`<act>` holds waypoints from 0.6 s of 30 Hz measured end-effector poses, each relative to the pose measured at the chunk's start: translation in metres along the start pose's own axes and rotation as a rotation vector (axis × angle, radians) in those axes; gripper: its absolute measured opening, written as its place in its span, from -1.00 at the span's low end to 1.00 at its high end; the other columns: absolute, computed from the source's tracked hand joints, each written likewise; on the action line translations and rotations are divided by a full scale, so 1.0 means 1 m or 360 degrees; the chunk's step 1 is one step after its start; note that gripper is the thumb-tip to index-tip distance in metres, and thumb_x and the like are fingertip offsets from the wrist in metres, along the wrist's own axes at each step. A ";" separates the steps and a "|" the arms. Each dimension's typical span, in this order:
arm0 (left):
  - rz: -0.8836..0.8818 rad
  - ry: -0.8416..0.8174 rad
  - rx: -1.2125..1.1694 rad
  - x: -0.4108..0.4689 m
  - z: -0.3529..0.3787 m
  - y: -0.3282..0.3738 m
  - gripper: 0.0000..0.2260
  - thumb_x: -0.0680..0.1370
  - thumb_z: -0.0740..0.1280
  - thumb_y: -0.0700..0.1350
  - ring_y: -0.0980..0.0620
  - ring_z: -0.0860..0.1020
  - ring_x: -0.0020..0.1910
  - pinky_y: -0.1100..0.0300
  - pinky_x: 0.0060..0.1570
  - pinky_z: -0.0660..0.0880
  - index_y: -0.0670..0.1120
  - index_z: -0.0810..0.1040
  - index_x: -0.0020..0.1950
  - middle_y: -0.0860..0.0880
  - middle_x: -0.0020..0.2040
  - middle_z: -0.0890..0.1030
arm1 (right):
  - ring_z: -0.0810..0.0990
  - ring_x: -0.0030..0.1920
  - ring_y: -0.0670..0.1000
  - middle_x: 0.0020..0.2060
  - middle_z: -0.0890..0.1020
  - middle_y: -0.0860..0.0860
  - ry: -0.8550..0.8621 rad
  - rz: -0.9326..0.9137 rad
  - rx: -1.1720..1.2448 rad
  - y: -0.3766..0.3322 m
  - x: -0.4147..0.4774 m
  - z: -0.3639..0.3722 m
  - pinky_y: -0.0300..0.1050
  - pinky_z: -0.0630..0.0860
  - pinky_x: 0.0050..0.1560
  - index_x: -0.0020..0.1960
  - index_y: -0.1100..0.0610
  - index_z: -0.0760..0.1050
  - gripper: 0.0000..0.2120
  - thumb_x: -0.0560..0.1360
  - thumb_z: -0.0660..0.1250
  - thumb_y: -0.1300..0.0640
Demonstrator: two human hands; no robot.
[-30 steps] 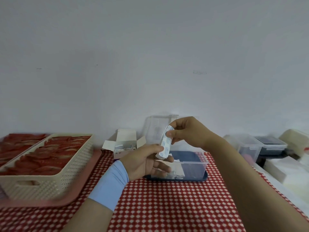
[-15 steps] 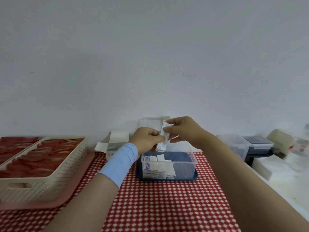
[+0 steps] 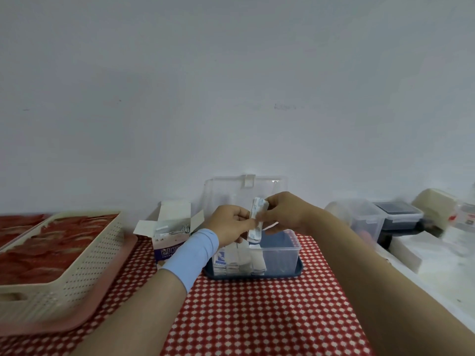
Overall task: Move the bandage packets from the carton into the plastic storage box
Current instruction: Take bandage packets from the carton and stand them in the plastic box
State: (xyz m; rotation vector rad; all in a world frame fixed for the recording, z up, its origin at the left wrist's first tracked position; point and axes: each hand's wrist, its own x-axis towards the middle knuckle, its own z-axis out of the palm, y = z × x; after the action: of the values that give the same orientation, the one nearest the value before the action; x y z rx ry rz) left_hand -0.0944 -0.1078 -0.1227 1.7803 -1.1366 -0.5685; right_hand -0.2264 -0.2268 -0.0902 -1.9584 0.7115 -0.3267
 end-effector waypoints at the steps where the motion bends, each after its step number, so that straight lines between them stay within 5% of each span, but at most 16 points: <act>1: -0.0014 -0.0041 0.0044 0.000 0.000 -0.002 -0.93 0.53 0.43 -0.05 0.02 0.65 -0.27 0.09 -0.10 0.64 -0.03 0.65 -0.06 -0.06 -0.20 0.71 | 0.73 -0.13 0.05 -0.11 0.72 0.16 0.0045 0.0018 -0.0036 0.002 0.002 0.001 -0.05 0.69 -0.08 0.00 0.28 0.61 -0.93 0.53 0.40 0.31; 4: 0.0008 -0.0076 0.0489 0.004 -0.002 -0.008 -0.79 0.59 0.26 0.04 0.03 0.68 -0.16 0.01 0.01 0.62 -0.01 0.65 -0.05 0.03 -0.11 0.71 | 0.73 -0.10 0.12 -0.10 0.70 0.22 0.0228 0.0114 -0.0236 0.011 0.011 0.005 -0.09 0.69 -0.19 0.00 0.32 0.60 -0.91 0.52 0.41 0.32; 8: 0.0094 -0.0231 0.1056 0.003 -0.001 -0.016 -0.70 0.61 0.12 -0.14 0.02 0.55 0.05 0.19 0.03 0.45 -0.06 0.64 0.13 0.03 0.13 0.63 | 0.74 -0.11 0.18 -0.07 0.69 0.30 0.0180 0.0303 -0.0483 0.024 0.024 0.019 0.05 0.70 -0.11 0.08 0.41 0.57 -0.80 0.48 0.41 0.33; 10: 0.0082 -0.0356 0.1138 0.002 0.006 -0.020 -0.72 0.60 0.11 -0.15 -0.04 0.53 -0.07 0.14 -0.06 0.44 -0.20 0.58 -0.10 -0.08 -0.04 0.62 | 0.73 -0.12 0.13 -0.06 0.71 0.27 0.0129 0.0383 -0.0560 0.026 0.028 0.025 0.07 0.68 0.00 0.04 0.36 0.58 -0.83 0.48 0.42 0.30; 13: 0.0037 -0.0340 0.1368 0.001 0.011 -0.021 -0.74 0.62 0.11 -0.09 -0.02 0.42 -0.18 0.08 -0.10 0.44 -0.10 0.44 -0.23 -0.02 -0.27 0.45 | 0.69 -0.14 0.08 -0.05 0.71 0.21 0.0048 0.0474 -0.0603 0.027 0.033 0.030 -0.02 0.66 0.04 -0.07 0.27 0.57 -0.90 0.48 0.46 0.27; 18: 0.0006 -0.0396 0.1376 0.002 0.007 -0.022 -0.71 0.64 0.10 -0.07 -0.05 0.47 -0.12 0.08 -0.06 0.43 -0.18 0.54 -0.08 -0.13 -0.08 0.56 | 0.68 -0.03 0.08 -0.01 0.68 0.14 -0.0072 0.0590 -0.0825 0.024 0.036 0.037 -0.04 0.64 0.07 0.12 0.29 0.57 -0.71 0.47 0.50 0.18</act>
State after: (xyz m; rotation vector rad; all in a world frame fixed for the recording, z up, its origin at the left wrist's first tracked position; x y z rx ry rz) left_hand -0.0885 -0.1092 -0.1448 2.4702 -1.7252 -0.3067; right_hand -0.1871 -0.2307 -0.1315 -2.2420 1.1954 0.1459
